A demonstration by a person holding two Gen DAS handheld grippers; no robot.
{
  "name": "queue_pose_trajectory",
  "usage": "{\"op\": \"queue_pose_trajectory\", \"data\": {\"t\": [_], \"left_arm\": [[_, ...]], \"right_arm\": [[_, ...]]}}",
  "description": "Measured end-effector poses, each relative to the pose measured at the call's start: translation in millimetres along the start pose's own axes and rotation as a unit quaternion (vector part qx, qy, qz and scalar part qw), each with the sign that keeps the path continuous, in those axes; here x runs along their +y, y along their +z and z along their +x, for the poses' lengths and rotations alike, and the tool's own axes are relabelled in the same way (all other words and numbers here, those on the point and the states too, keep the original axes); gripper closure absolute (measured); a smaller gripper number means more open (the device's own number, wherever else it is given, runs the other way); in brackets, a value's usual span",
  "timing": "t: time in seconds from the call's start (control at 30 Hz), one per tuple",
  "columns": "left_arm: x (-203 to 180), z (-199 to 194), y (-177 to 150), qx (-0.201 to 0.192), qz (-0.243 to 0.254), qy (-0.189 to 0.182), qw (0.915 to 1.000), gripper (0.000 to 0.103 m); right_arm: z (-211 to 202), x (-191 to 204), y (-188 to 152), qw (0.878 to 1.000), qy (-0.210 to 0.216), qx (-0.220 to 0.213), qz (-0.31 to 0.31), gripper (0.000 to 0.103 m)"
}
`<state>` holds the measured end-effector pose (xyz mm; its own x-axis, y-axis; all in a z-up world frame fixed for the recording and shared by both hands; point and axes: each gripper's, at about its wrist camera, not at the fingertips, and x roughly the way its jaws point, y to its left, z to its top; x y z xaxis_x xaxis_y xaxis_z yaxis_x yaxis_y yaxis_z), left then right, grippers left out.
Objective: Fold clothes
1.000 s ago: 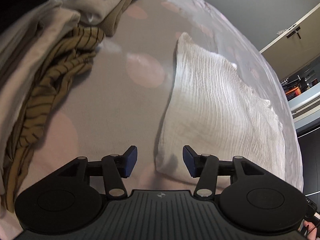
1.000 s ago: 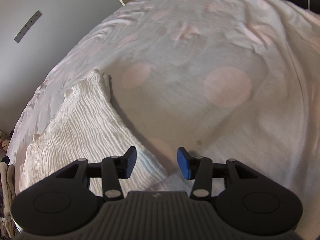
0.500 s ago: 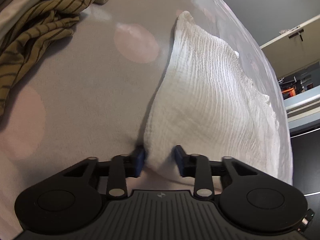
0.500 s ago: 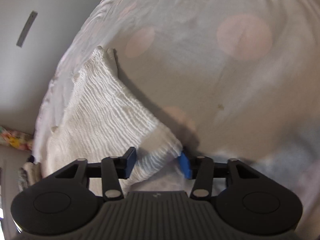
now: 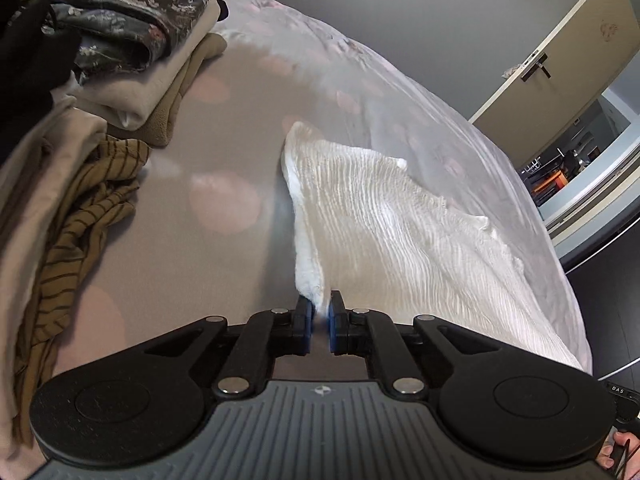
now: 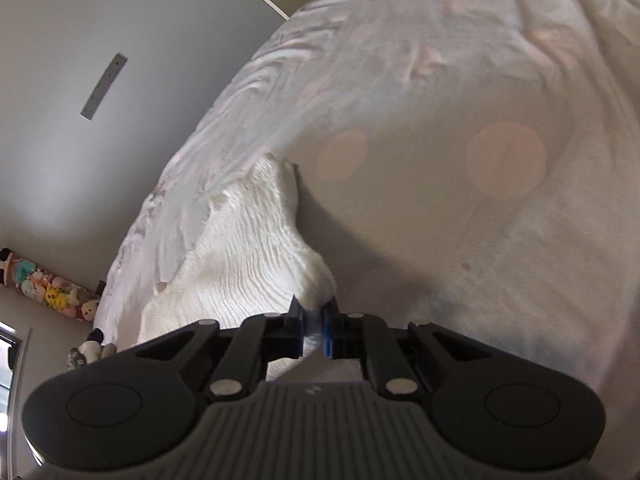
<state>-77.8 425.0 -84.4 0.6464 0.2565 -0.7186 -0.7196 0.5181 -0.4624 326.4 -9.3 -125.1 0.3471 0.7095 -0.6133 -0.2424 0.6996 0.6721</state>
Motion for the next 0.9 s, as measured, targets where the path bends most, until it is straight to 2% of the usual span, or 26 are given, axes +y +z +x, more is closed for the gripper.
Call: {"op": "queue_pose_trajectory", "data": {"t": [0.13, 0.27, 0.43, 0.53, 0.63, 0.77, 0.87, 0.9], "left_arm": [[-7, -23, -9, 0.023, 0.019, 0.016, 0.9994, 0.097], [-4, -28, -24, 0.052, 0.021, 0.035, 0.9978, 0.097], [-2, -11, -34, 0.076, 0.043, 0.063, 0.9942, 0.097], [3, -1, -41, 0.088, 0.044, 0.072, 0.9926, 0.097], [9, 9, -45, 0.111, 0.031, 0.075, 0.9905, 0.095], [15, 10, -48, 0.125, 0.014, 0.081, 0.9886, 0.093], [16, 4, -51, 0.121, 0.01, 0.09, 0.9885, 0.086], [15, 1, -52, 0.115, 0.011, 0.095, 0.9888, 0.082]], "right_arm": [[-33, 6, -3, 1.0, -0.002, -0.006, -0.013, 0.093], [-53, -1, -17, 0.999, -0.018, 0.012, -0.031, 0.093], [-52, 0, -29, 0.997, -0.043, 0.023, -0.063, 0.093], [-37, 8, -36, 0.99, -0.079, 0.047, -0.104, 0.092], [-22, 12, -39, 0.982, -0.105, 0.078, -0.133, 0.085], [-9, 10, -39, 0.977, -0.13, 0.109, -0.128, 0.079], [-17, 12, -42, 0.977, -0.138, 0.087, -0.138, 0.077], [-22, 14, -43, 0.977, -0.137, 0.074, -0.143, 0.069]]}}
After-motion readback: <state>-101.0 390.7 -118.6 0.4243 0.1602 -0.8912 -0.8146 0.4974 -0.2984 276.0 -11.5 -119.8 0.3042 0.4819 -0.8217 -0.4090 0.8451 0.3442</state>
